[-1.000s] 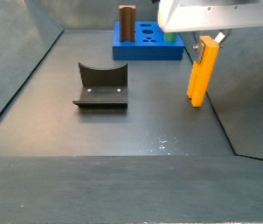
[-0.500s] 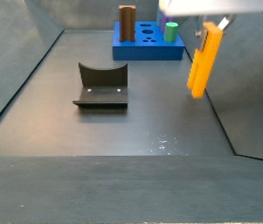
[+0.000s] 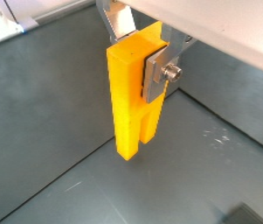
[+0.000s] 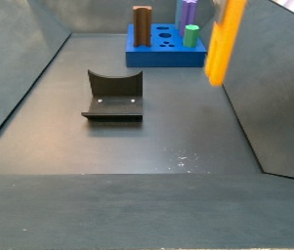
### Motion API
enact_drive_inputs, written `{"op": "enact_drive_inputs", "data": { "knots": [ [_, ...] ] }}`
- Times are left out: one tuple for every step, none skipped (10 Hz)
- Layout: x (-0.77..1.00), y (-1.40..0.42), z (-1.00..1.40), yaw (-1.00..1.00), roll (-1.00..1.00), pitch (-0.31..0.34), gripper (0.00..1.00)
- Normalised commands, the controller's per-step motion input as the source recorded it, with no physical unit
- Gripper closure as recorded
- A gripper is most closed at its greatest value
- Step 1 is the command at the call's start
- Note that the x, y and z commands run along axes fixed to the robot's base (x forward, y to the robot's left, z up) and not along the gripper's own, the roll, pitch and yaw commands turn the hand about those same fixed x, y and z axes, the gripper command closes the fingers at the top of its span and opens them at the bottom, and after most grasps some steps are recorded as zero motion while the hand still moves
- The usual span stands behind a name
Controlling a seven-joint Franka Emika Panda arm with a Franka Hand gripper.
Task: Pick up the double-square object. Move up. Move to above the board. Insert the double-square object.
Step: Move to above the board.
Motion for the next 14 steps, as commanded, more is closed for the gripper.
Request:
{"op": "enact_drive_inputs", "data": {
  "knots": [
    [0.26, -0.02, 0.32, -0.07, -0.22, 0.120, 1.00],
    [0.17, -0.02, 0.17, -0.06, -0.20, 0.110, 1.00],
    [0.28, -1.00, 0.31, -0.41, 0.34, 0.077, 1.00],
    [0.27, -1.00, 0.31, -0.36, 0.37, 0.087, 1.00],
    [0.27, -1.00, 0.32, -0.21, 0.33, 0.103, 1.00],
    [0.28, -1.00, 0.32, -0.14, 0.25, 0.092, 1.00],
    [0.29, -1.00, 0.32, -0.03, 0.11, 0.087, 1.00],
    [0.30, -1.00, 0.32, -0.01, 0.08, 0.095, 1.00],
    [0.32, -1.00, 0.32, 0.00, 0.04, 0.108, 1.00],
    [0.32, -1.00, 0.32, 0.00, 0.01, 0.116, 1.00],
    [0.34, -1.00, 0.32, 0.00, 0.01, 0.125, 1.00],
    [0.35, -1.00, 0.32, 0.01, 0.00, 0.124, 1.00],
    [0.38, -1.00, 0.33, 0.01, 0.00, 0.125, 1.00],
    [0.30, -0.75, 0.25, 0.01, 0.01, 0.123, 1.00]
  ]
}}
